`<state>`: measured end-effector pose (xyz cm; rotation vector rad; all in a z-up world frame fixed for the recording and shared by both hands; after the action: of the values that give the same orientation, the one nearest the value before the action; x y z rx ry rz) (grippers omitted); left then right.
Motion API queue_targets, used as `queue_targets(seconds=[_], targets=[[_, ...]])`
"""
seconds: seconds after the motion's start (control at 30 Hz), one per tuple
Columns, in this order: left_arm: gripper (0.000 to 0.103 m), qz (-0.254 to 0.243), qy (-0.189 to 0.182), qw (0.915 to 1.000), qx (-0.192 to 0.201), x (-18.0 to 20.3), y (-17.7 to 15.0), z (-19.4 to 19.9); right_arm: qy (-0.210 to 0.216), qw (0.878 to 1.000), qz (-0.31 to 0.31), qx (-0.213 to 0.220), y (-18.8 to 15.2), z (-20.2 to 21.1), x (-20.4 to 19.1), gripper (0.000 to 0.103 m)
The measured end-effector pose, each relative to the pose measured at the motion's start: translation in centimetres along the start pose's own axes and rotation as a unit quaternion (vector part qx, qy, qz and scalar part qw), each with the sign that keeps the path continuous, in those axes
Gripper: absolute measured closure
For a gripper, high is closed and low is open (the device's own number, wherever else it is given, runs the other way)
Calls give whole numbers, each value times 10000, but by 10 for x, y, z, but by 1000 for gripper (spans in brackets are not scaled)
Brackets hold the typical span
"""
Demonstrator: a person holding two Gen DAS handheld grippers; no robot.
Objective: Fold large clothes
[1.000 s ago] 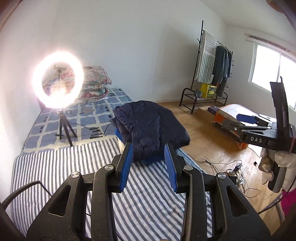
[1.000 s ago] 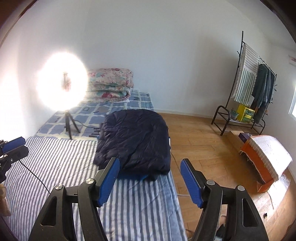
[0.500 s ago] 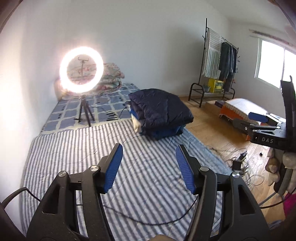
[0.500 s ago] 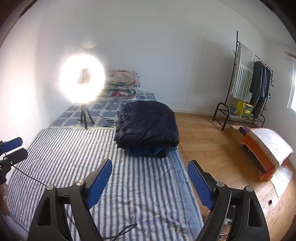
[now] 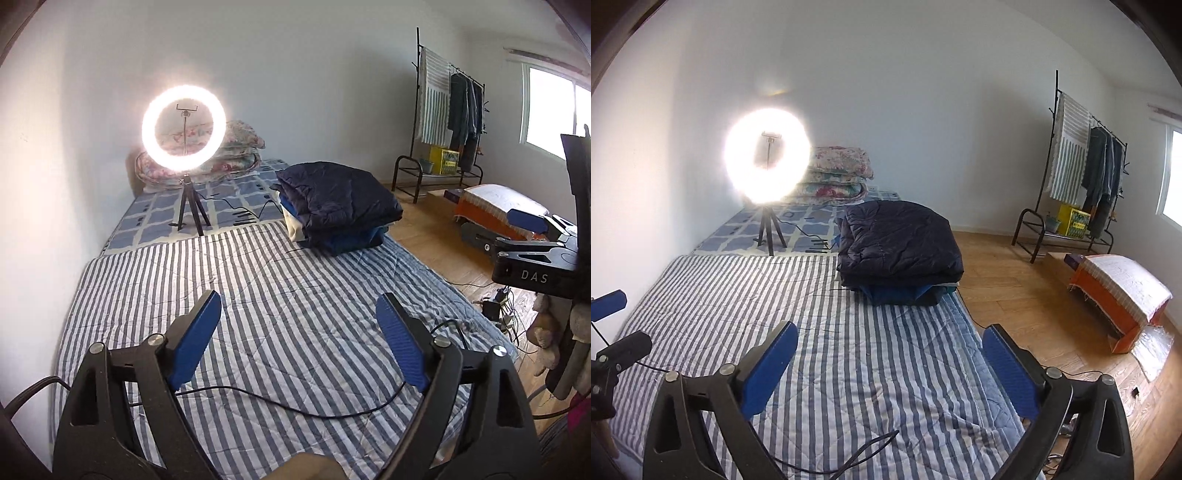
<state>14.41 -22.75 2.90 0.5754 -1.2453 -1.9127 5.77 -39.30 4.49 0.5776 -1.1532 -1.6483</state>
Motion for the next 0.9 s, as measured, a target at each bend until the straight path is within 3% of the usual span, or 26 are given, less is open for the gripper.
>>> queue_targets(seconds=[0.37, 0.67, 0.9], targets=[[0, 16, 160, 9999, 49, -7, -9, 5, 2, 9999, -113, 118, -11, 7, -16, 0], [0, -154, 488, 9987, -17, -7, -18, 2, -82, 9994, -230, 260, -10, 6, -17, 0], [0, -80, 518, 9986, 26, -11, -18, 2, -106, 9994, -180, 259, -13, 5, -20, 0]])
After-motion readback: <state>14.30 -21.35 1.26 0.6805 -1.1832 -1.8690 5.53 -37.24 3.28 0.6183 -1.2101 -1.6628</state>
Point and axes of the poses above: each gripper's, at about its wrist camera, not at the fingertips, and z roughly against the way its jaws point, x to its right, y to its top, the point moved 4 cm from there along -z, roughly the way its jaws point, and after that the axes turned 7 degrees about x, right-handed, at the moved point
